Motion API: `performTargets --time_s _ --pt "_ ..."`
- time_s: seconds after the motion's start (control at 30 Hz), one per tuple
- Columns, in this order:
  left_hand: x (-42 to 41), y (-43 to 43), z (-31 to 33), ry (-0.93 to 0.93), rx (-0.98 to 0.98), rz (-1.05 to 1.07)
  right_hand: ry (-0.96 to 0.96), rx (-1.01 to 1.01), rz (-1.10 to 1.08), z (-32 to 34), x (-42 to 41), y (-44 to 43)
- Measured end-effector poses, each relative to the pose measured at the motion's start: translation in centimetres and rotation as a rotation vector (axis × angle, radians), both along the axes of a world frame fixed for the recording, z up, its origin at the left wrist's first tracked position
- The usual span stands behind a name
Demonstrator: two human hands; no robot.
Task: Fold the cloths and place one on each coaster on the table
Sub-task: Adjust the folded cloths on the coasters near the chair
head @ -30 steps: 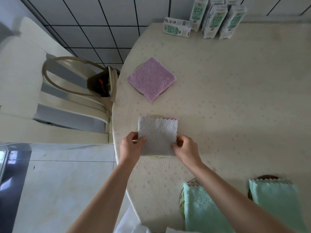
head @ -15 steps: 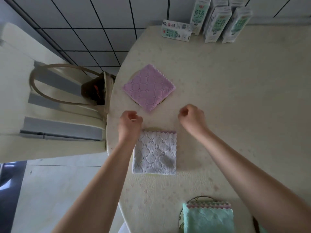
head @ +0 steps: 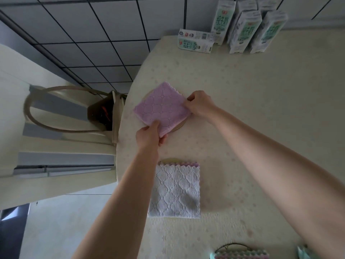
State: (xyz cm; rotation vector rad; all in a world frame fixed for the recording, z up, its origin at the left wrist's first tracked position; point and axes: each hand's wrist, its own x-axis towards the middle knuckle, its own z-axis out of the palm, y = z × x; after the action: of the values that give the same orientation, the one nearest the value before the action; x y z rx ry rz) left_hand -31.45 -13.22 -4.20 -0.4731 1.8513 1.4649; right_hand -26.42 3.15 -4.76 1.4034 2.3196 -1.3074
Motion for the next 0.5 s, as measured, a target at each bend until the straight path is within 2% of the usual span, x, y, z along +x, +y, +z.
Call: performTargets --time_s 0.13,0.23,0.33,0.5 --pt "-1.4 0.2 -0.7 0.269 -0.097 -0.197 0.055 -0.066 0.028 0.3 0.2 0.1" --pt "-2.4 0.0 -0.7 0.449 -0.134 -0.299 0.111 -0.091 -0.059 -0.2 1.2 -0.5" --pt "-3.6 0.1 -1.0 0.522 -0.136 -0.338 0.138 -0.124 -0.18 -1.0 2.4 -1.5" --pt "-5.2 0.3 -2.0 0.539 -0.235 -0.389 0.148 -0.089 -0.262 -2.1 2.7 -3.0"
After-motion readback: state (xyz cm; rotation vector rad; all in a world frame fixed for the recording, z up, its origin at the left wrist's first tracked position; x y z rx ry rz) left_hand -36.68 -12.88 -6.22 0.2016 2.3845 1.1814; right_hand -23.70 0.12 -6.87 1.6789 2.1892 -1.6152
